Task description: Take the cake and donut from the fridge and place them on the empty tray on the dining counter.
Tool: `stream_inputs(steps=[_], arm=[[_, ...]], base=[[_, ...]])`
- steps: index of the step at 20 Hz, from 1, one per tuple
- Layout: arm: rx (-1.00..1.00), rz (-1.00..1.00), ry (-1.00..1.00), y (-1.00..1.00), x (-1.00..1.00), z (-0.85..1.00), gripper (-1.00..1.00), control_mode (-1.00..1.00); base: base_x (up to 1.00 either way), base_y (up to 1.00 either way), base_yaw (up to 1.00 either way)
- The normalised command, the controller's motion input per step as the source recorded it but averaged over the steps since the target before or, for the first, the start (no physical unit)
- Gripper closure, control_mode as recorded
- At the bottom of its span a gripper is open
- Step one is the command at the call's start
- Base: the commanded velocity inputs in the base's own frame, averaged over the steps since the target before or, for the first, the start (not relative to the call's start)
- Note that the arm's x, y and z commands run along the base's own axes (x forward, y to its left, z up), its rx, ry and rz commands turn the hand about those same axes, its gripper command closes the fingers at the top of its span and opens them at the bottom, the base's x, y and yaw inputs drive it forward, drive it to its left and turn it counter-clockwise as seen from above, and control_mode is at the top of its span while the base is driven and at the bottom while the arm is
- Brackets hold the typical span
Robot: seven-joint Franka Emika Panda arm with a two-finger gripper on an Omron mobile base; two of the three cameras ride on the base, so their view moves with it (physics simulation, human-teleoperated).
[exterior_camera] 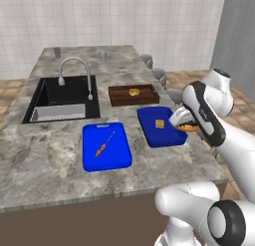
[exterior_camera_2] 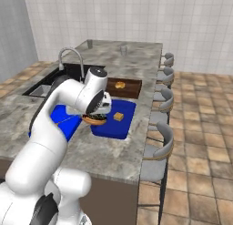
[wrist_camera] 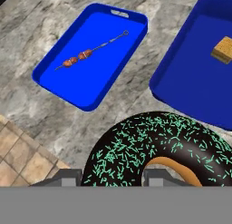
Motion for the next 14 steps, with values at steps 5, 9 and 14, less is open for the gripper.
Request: stream_inputs(steps=[5,9,14], arm=[[0.0,-0.01,-0.02,0.01,0.34,-0.42,1.0,-1.0],[-0.05,-0.02,-0.02,0.0,0.06,-0.24,1.0,-1.0],[-0.01,-0.04,0.0,0.0,0.12,-0.3,1.0,-1.0]], base=[[0.0,0.0,0.0],[0.0,0.0,0.0],[0.0,0.0,0.0]])
